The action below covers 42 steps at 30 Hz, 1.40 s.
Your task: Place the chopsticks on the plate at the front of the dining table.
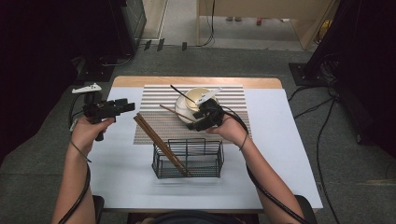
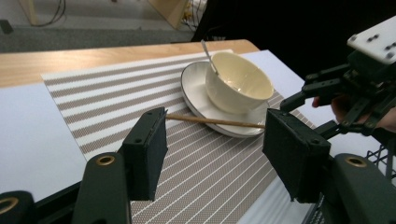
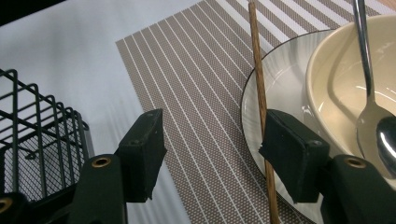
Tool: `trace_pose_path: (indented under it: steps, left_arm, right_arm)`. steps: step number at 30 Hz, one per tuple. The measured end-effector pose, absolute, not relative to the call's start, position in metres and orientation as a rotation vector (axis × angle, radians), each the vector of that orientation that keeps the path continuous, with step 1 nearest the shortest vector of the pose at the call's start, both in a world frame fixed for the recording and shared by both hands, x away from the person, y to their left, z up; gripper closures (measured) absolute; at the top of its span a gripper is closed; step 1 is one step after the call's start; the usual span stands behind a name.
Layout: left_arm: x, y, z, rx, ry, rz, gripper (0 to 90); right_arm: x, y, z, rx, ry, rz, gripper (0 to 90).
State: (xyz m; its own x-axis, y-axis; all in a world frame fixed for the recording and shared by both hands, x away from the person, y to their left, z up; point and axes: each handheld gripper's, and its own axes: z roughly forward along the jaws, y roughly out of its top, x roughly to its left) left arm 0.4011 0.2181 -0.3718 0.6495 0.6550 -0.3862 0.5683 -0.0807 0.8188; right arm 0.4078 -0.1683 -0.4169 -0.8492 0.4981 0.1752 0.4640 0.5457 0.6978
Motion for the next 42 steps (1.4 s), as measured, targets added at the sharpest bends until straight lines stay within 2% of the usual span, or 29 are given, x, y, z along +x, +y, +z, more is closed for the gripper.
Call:
trace_pose_path:
  steps: [4, 7, 9, 20, 22, 25, 28, 31, 35, 38, 42]
  left_arm:
    - [0.399, 0.219, -0.366, 1.783, 1.001, 0.073, 38.0]
    - [0.397, 0.221, -0.364, 1.76, 0.991, 0.039, 41.1]
    - [0.397, 0.219, -0.36, 1.76, 1.012, 0.049, 41.8]
    - [0.383, 0.206, -0.341, 1.804, 0.886, 0.114, 44.7]
    - [0.383, 0.205, -0.339, 1.817, 0.911, 0.071, 40.9]
    - [0.381, 0.205, -0.337, 1.811, 0.882, 0.045, 48.3]
    - [0.381, 0.205, -0.334, 1.794, 0.899, 0.022, 46.8]
    - [0.379, 0.202, -0.331, 1.803, 0.884, 0.042, 37.1]
    - [0.376, 0.198, -0.325, 1.812, 0.881, 0.063, 28.7]
    - [0.374, 0.197, -0.322, 1.82, 0.88, 0.047, 29.3]
    - [0.372, 0.195, -0.321, 1.836, 0.862, 0.043, 35.1]
  right_arm:
    - [0.408, -0.169, -0.419, 0.851, 2.729, 1.184, 39.3]
    - [0.409, -0.17, -0.42, 0.853, 2.73, 1.173, 39.3]
    - [0.409, -0.17, -0.42, 0.856, 2.731, 1.171, 39.4]
    - [0.41, -0.172, -0.424, 0.871, 2.736, 1.133, 39.2]
    - [0.41, -0.172, -0.425, 0.873, 2.738, 1.129, 39.1]
    - [0.41, -0.172, -0.425, 0.873, 2.738, 1.13, 38.9]
    - [0.41, -0.171, -0.425, 0.867, 2.737, 1.126, 38.4]
    - [0.41, -0.171, -0.426, 0.863, 2.74, 1.122, 38.2]
    - [0.411, -0.171, -0.426, 0.867, 2.74, 1.122, 38.2]
    - [0.411, -0.172, -0.426, 0.869, 2.739, 1.119, 38.2]
    - [0.411, -0.173, -0.427, 0.872, 2.74, 1.117, 38.1]
